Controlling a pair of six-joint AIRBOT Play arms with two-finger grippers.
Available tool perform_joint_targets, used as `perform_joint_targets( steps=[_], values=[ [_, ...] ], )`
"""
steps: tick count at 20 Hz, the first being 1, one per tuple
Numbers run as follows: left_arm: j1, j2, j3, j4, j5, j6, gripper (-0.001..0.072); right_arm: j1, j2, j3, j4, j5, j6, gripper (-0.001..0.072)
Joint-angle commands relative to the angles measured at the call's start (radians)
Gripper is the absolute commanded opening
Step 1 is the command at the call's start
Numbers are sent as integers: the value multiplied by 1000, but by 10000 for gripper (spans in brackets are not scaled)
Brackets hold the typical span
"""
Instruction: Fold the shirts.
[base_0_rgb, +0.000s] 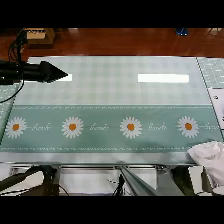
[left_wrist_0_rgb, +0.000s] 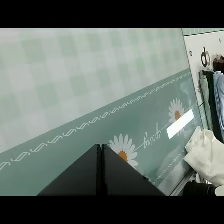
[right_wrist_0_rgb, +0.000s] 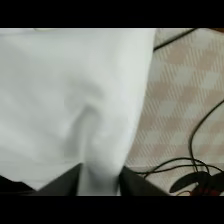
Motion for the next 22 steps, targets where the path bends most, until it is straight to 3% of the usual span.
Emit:
perform_joint_targets(
  steps=[1,4,7,8,10,11,12,13,15,16,18,19,22],
  values=[
    [21,0,0,1,1,13,18,-6,64,-103,-93,-43,-69,515],
    [52,0,0,0,8,21,18,-2,63,-103,-56,-111,-77,535],
    [61,0,0,0,13,31,22,82,63,-76,208,-251,-65,534],
    [61,0,0,-4,25,49,71,136,63,-66,308,-315,-73,533],
    [61,0,1,-3,64,60,456,307,61,-31,537,-438,-89,533],
    [60,0,9,20,91,63,510,407,54,-7,623,-483,-87,533],
    [49,1,33,118,101,63,501,513,36,21,688,-520,-78,533],
    [22,1,72,296,102,-14,441,633,7,53,721,-549,-41,533],
    [-56,1,150,608,79,-201,443,855,-79,119,715,-560,25,534],
    [-101,1,182,718,55,-240,466,956,-133,149,706,-556,45,534],
    [-198,1,213,869,34,-304,609,1122,-244,206,689,-540,53,545],
    [-247,-1,213,933,33,-331,657,1189,-296,232,675,-533,47,606],
    [-369,-23,213,1072,-14,-425,718,1352,-409,261,637,-513,26,606]
  ],
)
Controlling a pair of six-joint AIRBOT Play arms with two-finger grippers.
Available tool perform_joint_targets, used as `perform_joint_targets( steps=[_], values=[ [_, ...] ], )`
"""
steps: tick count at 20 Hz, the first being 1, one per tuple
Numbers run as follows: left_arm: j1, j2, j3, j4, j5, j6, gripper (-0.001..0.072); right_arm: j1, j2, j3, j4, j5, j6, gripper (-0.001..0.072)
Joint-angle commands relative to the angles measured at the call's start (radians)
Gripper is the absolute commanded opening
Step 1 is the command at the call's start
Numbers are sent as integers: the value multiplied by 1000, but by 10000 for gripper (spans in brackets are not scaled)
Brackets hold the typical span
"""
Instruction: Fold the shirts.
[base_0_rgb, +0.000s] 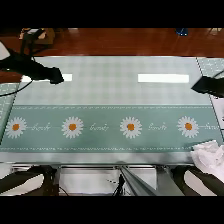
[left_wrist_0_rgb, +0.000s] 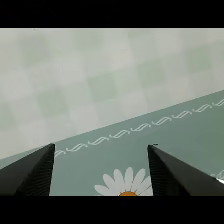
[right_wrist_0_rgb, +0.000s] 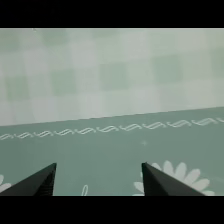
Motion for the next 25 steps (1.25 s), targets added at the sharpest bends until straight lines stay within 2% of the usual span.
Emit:
perform_joint_targets(
  steps=[1,5,25],
  values=[
    [-129,-16,17,228,-66,-122,718,218,-125,42,-28,17,2,606],
    [-149,-20,17,225,-92,-125,713,289,-129,42,-77,22,2,605],
    [-148,-20,17,225,-90,-125,713,288,-129,42,-74,18,2,604]
  ],
)
